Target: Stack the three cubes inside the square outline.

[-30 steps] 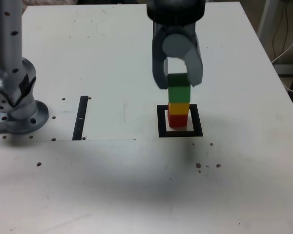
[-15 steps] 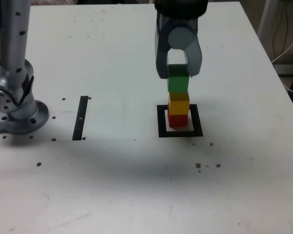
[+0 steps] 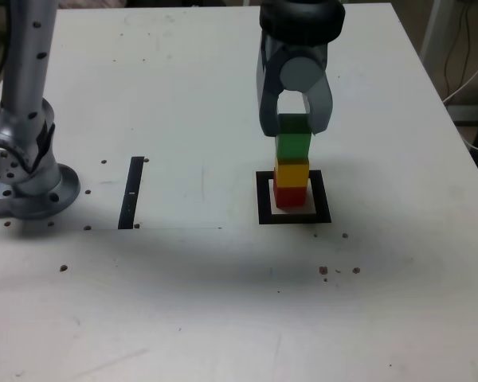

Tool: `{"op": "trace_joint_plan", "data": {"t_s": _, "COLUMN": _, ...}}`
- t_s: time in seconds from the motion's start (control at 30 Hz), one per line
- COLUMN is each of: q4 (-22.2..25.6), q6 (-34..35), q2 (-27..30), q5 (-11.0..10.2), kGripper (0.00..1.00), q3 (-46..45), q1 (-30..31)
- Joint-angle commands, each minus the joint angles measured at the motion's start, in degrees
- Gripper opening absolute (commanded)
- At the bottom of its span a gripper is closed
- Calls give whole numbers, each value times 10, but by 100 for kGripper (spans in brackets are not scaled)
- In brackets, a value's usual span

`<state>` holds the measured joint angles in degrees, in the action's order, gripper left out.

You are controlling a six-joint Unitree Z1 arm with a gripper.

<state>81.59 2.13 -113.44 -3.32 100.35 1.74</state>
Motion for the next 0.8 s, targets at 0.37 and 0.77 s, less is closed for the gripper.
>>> {"op": "trace_joint_plan", "data": {"t_s": 0.37, "q4": 15, "q6": -1, "q2": 3, "q5": 1, "kGripper": 52, "q3": -7, "q1": -7}}
{"op": "trace_joint_plan", "data": {"t_s": 0.77, "q4": 12, "q6": -1, "q2": 5, "q5": 12, "kGripper": 61, "q3": -2, "q1": -7}}
